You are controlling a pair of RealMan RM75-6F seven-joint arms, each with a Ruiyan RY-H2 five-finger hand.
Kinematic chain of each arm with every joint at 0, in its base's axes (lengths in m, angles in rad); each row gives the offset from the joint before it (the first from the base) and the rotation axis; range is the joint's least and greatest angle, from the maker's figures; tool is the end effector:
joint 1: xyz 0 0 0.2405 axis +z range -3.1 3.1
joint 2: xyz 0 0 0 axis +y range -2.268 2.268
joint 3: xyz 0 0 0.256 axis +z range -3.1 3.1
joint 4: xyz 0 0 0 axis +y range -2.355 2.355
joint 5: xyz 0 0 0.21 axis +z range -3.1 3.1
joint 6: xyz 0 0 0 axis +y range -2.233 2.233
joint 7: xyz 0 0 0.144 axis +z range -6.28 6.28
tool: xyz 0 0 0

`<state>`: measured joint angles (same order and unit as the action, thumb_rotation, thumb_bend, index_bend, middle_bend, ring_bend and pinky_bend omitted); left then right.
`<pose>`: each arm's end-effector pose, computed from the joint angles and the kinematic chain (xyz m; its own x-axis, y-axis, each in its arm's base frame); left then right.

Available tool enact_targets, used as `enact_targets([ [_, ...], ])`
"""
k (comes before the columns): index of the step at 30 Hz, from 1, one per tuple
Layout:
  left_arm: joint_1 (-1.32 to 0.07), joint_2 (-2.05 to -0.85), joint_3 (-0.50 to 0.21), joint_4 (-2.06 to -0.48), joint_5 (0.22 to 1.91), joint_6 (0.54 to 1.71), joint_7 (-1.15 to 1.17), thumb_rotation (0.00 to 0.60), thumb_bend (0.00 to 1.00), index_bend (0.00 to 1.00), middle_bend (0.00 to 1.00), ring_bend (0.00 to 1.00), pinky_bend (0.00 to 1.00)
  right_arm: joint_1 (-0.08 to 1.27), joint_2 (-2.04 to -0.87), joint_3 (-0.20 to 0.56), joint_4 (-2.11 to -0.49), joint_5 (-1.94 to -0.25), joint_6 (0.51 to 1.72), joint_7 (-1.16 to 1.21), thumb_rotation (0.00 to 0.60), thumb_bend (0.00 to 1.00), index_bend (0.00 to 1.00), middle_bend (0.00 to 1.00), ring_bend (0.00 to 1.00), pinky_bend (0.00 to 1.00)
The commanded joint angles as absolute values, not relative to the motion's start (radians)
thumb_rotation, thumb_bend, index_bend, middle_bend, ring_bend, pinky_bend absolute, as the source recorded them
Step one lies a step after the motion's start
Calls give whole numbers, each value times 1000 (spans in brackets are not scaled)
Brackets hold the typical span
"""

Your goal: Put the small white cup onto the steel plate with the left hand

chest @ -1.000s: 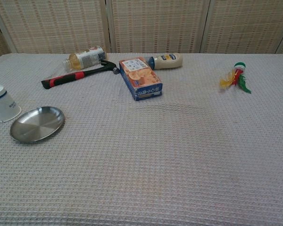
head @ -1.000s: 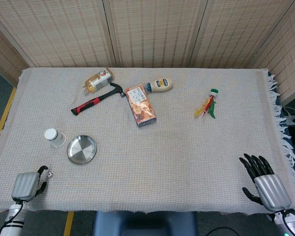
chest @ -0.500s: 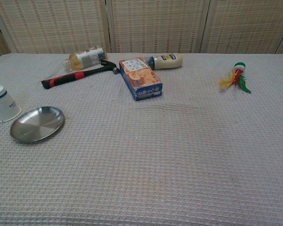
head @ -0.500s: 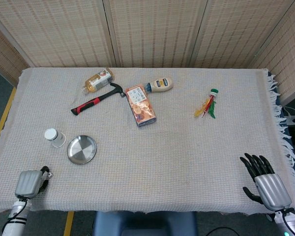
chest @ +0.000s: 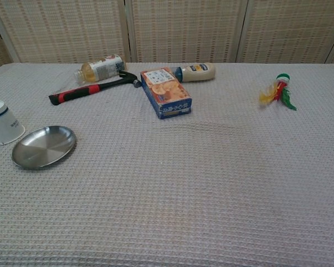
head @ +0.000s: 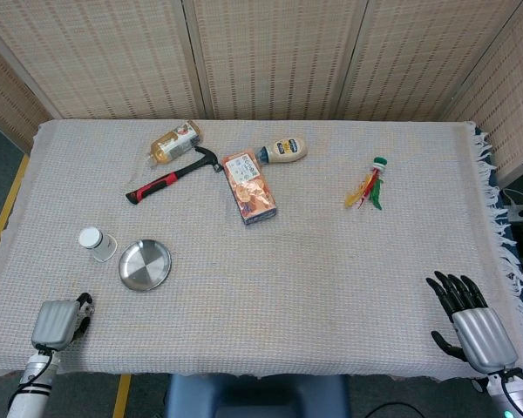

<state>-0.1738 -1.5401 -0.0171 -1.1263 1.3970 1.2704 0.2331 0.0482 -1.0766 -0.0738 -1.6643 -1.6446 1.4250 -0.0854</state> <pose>-0.3625 0.2050 0.0370 0.6283 0.2049 0.7505 0.7695 -0.0220 -0.6382 -0.3041 -0.1396 0.1365 0.4762 -0.1880 0.8590 -0.8790 -0.1275 0.4594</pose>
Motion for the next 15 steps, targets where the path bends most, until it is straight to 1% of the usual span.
enact_targets([
  [1, -172, -1538, -17, -1132, 1395, 1272, 235, 600, 360, 386, 855, 710, 950, 48, -1077, -73, -1664, -1644, 1425, -86, 600, 173, 0, 0, 0, 0],
  [15, -184, -1552, -20, -1110, 1398, 1263, 218, 600, 358, 453, 862, 716, 953, 49, -1077, -74, -1666, -1641, 1420, -88, 600, 173, 0, 0, 0, 0],
])
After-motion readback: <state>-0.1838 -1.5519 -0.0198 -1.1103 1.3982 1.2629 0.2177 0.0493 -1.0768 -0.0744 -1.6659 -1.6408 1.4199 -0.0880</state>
